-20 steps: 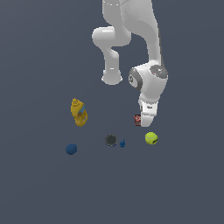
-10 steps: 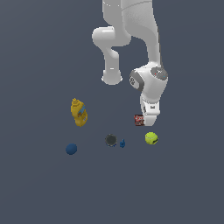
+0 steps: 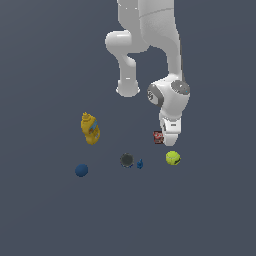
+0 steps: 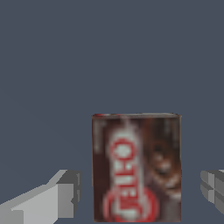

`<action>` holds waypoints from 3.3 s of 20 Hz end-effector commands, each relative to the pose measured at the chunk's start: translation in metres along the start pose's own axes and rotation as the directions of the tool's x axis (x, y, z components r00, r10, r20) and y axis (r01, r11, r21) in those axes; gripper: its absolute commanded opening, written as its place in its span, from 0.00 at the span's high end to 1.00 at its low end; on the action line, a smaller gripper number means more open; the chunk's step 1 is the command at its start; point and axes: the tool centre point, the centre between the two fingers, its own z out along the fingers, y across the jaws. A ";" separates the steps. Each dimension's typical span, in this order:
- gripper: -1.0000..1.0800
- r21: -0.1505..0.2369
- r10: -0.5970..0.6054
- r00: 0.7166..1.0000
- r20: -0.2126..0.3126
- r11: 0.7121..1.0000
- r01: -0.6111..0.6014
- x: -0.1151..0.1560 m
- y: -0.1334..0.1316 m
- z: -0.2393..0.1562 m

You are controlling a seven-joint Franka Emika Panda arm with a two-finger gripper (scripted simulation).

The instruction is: Pick up a designated object from a clutter of objects.

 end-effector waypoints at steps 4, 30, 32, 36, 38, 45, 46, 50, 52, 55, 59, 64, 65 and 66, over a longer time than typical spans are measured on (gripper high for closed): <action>0.04 0.001 -0.003 1.000 0.000 1.000 0.003 0.000 -0.001 0.022; 1.00 -0.001 -0.005 1.000 0.000 1.000 0.005 -0.004 0.004 0.010; 1.00 -0.001 -0.005 1.000 0.000 1.000 0.005 -0.007 0.007 0.000; 1.00 -0.001 -0.005 1.000 0.000 1.000 0.005 -0.013 0.013 -0.026; 1.00 -0.001 -0.006 1.000 0.000 1.000 0.006 -0.016 0.016 -0.042; 1.00 0.001 -0.007 1.000 -0.003 1.000 0.007 -0.029 0.032 -0.109; 1.00 0.001 -0.008 1.000 -0.004 1.000 0.008 -0.031 0.034 -0.118; 1.00 0.001 -0.008 1.000 -0.005 1.000 0.008 -0.039 0.043 -0.157; 1.00 0.001 -0.008 1.000 -0.006 1.000 0.008 -0.043 0.048 -0.176; 1.00 0.001 -0.008 1.000 -0.006 1.000 0.008 -0.049 0.055 -0.205; 1.00 0.001 -0.007 1.000 -0.005 1.000 0.008 -0.058 0.065 -0.244; 1.00 0.001 -0.006 1.000 -0.004 1.000 0.006 -0.069 0.079 -0.293; 1.00 0.001 -0.006 1.000 -0.004 1.000 0.006 -0.071 0.081 -0.302; 1.00 0.001 -0.006 1.000 -0.003 1.000 0.006 -0.073 0.084 -0.311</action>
